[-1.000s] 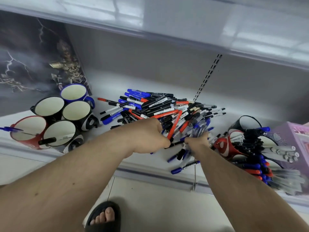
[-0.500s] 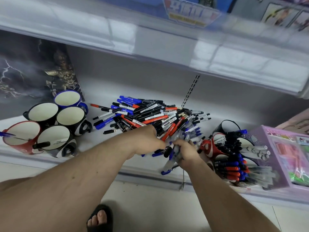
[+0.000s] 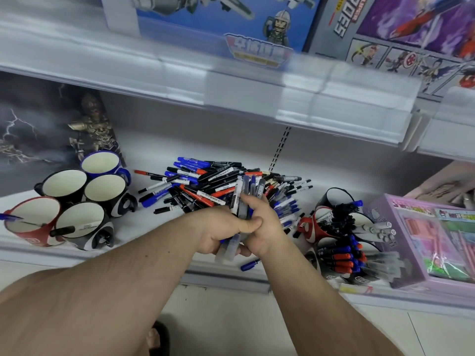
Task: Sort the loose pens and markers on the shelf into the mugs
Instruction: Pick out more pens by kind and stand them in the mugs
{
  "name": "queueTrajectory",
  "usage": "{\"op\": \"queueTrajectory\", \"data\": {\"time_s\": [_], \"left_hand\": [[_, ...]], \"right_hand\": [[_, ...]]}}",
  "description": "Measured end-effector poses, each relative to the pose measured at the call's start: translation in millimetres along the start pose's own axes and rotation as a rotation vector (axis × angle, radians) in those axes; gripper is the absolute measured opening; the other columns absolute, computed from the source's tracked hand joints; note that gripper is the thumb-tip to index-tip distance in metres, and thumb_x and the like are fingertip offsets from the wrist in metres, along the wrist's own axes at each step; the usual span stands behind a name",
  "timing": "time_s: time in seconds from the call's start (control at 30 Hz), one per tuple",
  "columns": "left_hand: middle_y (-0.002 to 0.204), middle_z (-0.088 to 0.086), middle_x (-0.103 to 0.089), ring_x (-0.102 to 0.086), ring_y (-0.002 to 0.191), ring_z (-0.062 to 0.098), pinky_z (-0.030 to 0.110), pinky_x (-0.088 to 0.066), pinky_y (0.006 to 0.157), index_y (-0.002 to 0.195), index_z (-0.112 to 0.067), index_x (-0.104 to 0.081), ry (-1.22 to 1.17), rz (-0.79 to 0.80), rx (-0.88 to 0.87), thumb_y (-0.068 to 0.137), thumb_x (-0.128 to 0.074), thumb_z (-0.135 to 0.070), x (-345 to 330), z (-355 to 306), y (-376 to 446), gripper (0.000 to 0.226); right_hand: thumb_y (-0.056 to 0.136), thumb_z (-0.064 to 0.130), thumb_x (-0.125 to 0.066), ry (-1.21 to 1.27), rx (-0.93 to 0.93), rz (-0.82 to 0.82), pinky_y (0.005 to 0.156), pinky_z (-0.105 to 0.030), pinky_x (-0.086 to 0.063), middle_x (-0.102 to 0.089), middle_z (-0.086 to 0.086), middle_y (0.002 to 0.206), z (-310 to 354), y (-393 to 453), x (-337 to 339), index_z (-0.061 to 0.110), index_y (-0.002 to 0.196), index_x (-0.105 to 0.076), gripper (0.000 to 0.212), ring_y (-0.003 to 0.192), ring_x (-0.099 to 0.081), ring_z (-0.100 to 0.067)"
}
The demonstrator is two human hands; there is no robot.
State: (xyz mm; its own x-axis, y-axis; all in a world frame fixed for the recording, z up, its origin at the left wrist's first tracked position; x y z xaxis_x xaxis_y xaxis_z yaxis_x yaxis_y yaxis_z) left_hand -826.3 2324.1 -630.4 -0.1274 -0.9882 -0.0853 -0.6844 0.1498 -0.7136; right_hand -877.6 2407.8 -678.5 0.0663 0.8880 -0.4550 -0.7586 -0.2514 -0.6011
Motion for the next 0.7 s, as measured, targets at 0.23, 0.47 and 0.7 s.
{"op": "queueTrajectory", "data": {"time_s": [0.23, 0.47, 0.7], "left_hand": [[0.081, 0.006, -0.068, -0.059, 0.062, 0.015, 0.028, -0.049, 0.061, 0.107, 0.000, -0.065, 0.218, -0.067, 0.014, 0.092, -0.068, -0.019, -5.7, 3.2, 15.0, 0.024], [0.077, 0.005, -0.060, -0.058, 0.055, 0.013, 0.024, -0.045, 0.051, 0.094, -0.012, -0.060, 0.359, -0.081, 0.033, 0.089, -0.065, -0.012, -10.5, 5.3, 19.7, 0.007], [0.075, 0.011, -0.060, -0.060, 0.063, 0.019, 0.030, -0.048, 0.060, 0.096, -0.006, -0.057, 0.426, -0.089, 0.047, 0.089, -0.067, -0.012, -3.2, 6.7, 14.7, 0.013]], "right_hand": [[0.094, 0.016, -0.060, 0.109, 0.027, -0.013, 0.076, -0.050, -0.058, -0.072, -0.017, 0.111, 7.3, 13.5, 31.3, 0.015, 0.127, -0.060, 0.033, 0.096, -0.071, -0.034], [0.083, 0.011, -0.060, 0.037, 0.041, -0.243, 0.068, -0.047, -0.060, -0.064, -0.015, 0.091, 13.3, 38.2, 54.0, 0.006, 0.132, -0.054, 0.050, 0.078, -0.065, -0.029], [0.091, 0.000, -0.049, -0.010, 0.104, -0.267, 0.068, -0.040, -0.060, -0.065, -0.017, 0.094, 49.5, 36.0, 69.2, 0.003, 0.126, -0.050, 0.035, 0.065, -0.066, -0.025]]}}
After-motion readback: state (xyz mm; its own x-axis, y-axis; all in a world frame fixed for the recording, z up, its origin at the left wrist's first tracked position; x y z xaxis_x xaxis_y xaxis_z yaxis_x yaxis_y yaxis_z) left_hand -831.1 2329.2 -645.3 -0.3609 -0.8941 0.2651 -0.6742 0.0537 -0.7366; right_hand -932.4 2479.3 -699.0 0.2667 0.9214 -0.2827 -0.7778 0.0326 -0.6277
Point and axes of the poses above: each hand's wrist, its own y-axis towards the middle knuckle, its own x-axis out of the back of the hand, z = x × y, the point moved 3 cm from there along y, towards the middle knuckle
